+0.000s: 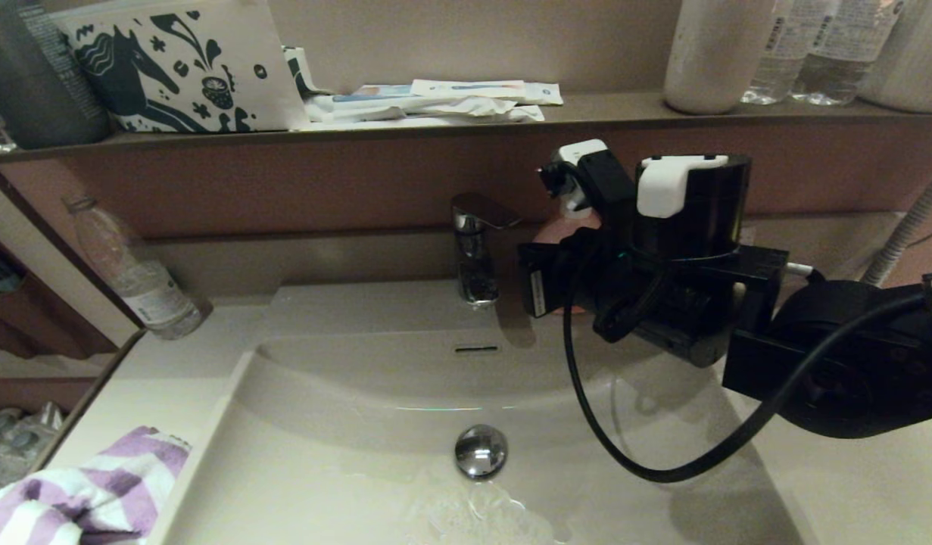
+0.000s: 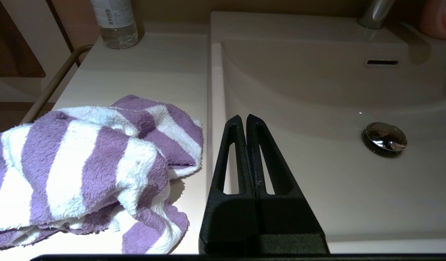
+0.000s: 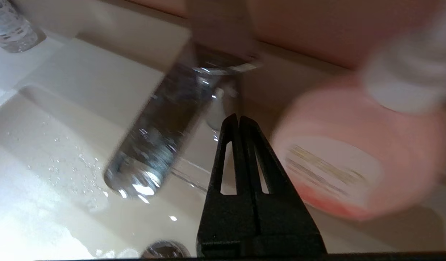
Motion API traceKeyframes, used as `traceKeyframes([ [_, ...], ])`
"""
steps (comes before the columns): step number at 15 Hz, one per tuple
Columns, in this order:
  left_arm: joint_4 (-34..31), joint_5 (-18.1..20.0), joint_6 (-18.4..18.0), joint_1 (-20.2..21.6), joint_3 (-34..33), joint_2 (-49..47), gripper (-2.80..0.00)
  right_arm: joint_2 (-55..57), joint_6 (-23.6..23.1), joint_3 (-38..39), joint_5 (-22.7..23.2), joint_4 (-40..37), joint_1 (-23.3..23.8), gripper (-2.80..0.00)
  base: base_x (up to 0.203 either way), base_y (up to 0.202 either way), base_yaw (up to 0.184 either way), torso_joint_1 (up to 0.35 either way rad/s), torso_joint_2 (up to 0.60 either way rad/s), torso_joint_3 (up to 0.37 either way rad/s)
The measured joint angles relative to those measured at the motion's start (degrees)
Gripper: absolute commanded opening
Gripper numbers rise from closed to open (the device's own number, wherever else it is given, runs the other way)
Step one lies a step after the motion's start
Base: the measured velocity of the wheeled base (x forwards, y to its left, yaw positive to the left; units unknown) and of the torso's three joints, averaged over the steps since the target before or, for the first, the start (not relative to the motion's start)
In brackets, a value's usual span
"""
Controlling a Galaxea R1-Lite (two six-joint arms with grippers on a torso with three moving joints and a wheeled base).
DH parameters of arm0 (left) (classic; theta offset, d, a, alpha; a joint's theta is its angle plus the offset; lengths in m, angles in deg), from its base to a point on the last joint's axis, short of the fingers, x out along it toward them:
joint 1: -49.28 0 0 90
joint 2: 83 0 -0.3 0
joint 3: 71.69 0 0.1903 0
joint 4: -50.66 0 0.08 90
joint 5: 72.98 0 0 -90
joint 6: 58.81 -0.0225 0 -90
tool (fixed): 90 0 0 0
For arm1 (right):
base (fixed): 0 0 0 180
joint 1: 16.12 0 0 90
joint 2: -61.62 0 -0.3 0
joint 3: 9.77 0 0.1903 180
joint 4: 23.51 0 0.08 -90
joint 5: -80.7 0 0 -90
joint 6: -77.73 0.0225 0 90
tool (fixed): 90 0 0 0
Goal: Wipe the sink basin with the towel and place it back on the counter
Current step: Turn on the faucet
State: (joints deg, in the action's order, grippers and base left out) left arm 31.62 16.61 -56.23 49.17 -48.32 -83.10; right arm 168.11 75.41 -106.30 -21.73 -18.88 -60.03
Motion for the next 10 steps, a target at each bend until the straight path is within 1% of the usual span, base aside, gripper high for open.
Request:
traceKeyframes([
  [2, 0.0, 0.0, 0.0, 0.0, 0.0, 0.0, -2.8, 2.2, -0.6, -2.9, -0.1, 0.0, -0.4, -2.8, 0.0, 0.0, 0.0, 0.0, 0.0, 0.0],
  [5, 0.0, 0.0, 0.0, 0.0, 0.0, 0.0, -2.8, 5.5, -2.4, -7.7, -2.3, 0.0, -0.9, -2.8, 0.0, 0.0, 0.0, 0.0, 0.0, 0.0],
  [8, 0.0, 0.0, 0.0, 0.0, 0.0, 0.0, -2.8, 7.6, -2.8, -11.7, -3.0, -0.3, -1.2, -2.8, 0.0, 0.0, 0.0, 0.0, 0.0, 0.0],
  [10, 0.0, 0.0, 0.0, 0.0, 0.0, 0.0, -2.8, 8.4, -4.1, -13.7, -3.6, -0.3, -1.2, -2.8, 0.0, 0.0, 0.0, 0.0, 0.0, 0.0],
])
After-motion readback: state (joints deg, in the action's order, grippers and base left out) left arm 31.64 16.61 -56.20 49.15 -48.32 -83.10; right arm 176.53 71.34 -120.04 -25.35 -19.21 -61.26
